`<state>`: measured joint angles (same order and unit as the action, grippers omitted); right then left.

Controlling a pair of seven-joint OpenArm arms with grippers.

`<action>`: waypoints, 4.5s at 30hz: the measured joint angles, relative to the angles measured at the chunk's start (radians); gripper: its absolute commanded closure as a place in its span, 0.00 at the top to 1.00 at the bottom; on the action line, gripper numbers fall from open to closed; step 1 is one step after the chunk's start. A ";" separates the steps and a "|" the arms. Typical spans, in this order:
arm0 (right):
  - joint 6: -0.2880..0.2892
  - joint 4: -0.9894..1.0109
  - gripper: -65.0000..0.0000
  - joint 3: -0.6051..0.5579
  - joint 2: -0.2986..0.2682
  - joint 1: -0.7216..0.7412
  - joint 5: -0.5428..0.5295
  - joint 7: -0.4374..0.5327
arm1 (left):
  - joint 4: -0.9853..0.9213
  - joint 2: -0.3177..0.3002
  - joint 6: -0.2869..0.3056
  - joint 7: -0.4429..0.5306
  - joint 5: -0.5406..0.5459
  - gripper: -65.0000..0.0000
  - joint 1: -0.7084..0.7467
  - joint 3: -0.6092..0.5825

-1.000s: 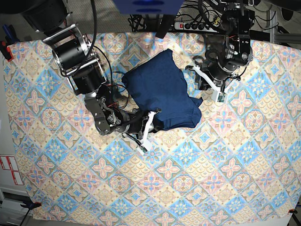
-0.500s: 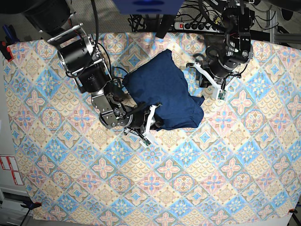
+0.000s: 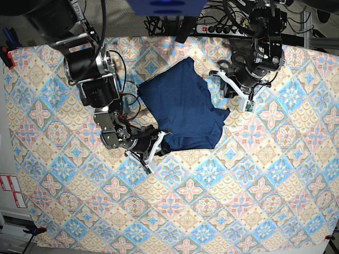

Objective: Fold the T-shirt properly

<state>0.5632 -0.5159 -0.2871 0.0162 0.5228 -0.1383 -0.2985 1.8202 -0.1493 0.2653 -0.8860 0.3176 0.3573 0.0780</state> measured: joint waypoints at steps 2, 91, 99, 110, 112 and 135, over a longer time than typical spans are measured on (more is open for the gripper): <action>-0.034 0.000 0.12 0.005 0.000 -0.002 0.001 -0.001 | 0.000 0.001 0.000 0.000 0.000 0.00 0.000 0.000; 0.056 -0.347 0.00 -0.009 -0.216 -0.203 -0.010 -0.156 | 0.003 0.158 0.000 -0.046 0.163 0.00 -0.047 0.638; 0.053 -0.734 0.00 -0.008 -0.214 -0.295 -0.006 -0.308 | 0.003 0.155 0.000 -0.103 0.169 0.00 -0.043 0.637; 0.053 -1.202 0.00 0.222 -0.215 -0.675 0.000 -0.491 | 0.054 0.148 0.000 -0.112 0.234 0.00 0.062 0.637; 0.054 -1.254 0.00 0.277 -0.216 -0.755 0.001 -0.512 | 0.072 0.151 0.000 -0.112 0.235 0.00 0.085 0.635; 0.061 -1.374 0.00 0.673 -0.204 -1.422 -0.018 -0.483 | 0.182 0.088 0.003 -0.109 0.240 0.00 0.525 0.632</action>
<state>0.6243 -1.8904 0.3862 -0.1883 -0.8993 -0.1558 -0.7818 2.0022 -0.0616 0.2684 -0.9947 0.5579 0.8818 0.7105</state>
